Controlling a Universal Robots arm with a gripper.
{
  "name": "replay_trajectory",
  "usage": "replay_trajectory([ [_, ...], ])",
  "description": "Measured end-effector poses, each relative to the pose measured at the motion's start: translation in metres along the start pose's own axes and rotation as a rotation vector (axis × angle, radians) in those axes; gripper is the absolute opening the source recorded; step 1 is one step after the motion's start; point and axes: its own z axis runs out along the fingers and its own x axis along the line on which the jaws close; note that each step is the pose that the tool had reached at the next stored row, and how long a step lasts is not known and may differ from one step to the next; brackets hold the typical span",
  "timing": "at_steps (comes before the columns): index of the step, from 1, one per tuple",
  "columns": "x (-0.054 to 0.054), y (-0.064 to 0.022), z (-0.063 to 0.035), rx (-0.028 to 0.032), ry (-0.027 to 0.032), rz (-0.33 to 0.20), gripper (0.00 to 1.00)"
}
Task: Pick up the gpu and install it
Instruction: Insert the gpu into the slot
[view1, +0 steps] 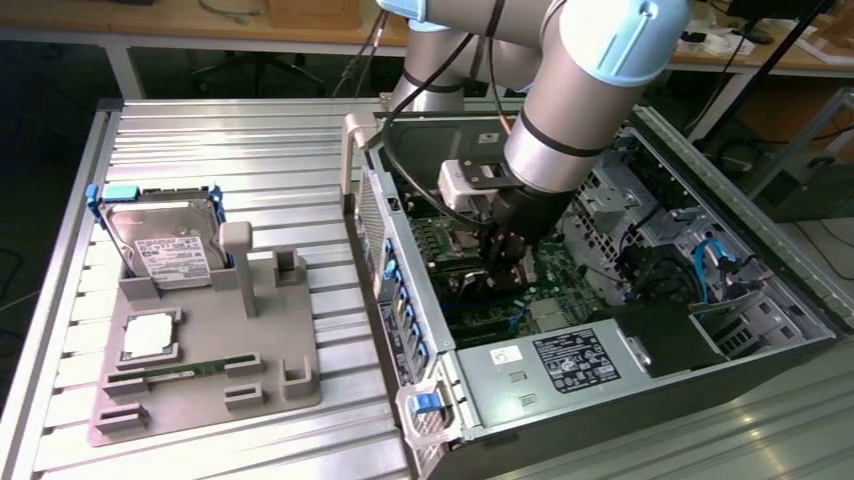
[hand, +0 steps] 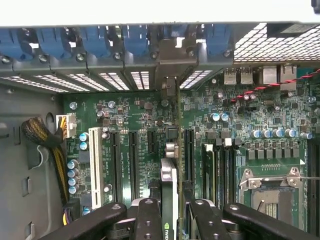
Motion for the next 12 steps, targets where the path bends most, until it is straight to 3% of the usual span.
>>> replay_trajectory([
  [7,0.000,-0.0003,0.0096,-0.0005,0.0012,0.000,0.27],
  [9,0.000,-0.0006,0.0172,-0.0005,0.0005,0.000,0.27],
  [12,0.000,-0.0008,0.0196,0.0007,-0.0024,0.000,0.28],
])
